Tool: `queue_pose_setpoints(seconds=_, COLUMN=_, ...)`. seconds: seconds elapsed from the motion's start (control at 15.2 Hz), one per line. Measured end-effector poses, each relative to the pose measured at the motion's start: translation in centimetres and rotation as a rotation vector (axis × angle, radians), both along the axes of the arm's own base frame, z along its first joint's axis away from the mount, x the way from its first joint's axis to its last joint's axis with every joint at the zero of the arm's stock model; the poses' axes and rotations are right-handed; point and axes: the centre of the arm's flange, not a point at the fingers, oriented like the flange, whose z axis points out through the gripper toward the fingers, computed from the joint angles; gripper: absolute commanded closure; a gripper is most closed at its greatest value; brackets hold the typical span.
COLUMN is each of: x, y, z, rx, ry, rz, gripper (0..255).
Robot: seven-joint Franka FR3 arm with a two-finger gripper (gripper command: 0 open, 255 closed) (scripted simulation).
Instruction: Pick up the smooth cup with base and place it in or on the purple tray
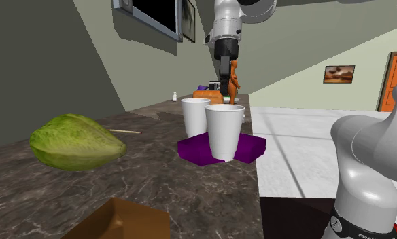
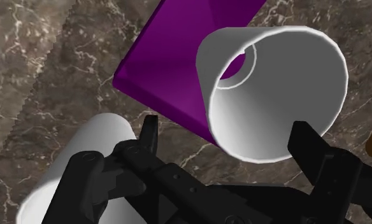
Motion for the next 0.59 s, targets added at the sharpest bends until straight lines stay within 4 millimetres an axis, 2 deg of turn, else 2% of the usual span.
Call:
queue_pose_setpoints(seconds=0.2, x=-0.1, y=-0.4, z=2.9, rx=0.000, ry=0.000, rz=0.000, gripper=0)
queue_pose_setpoints(seconds=0.59, x=-0.2, y=-0.4, z=3.5, rx=0.000, ry=0.000, rz=0.000, gripper=0)
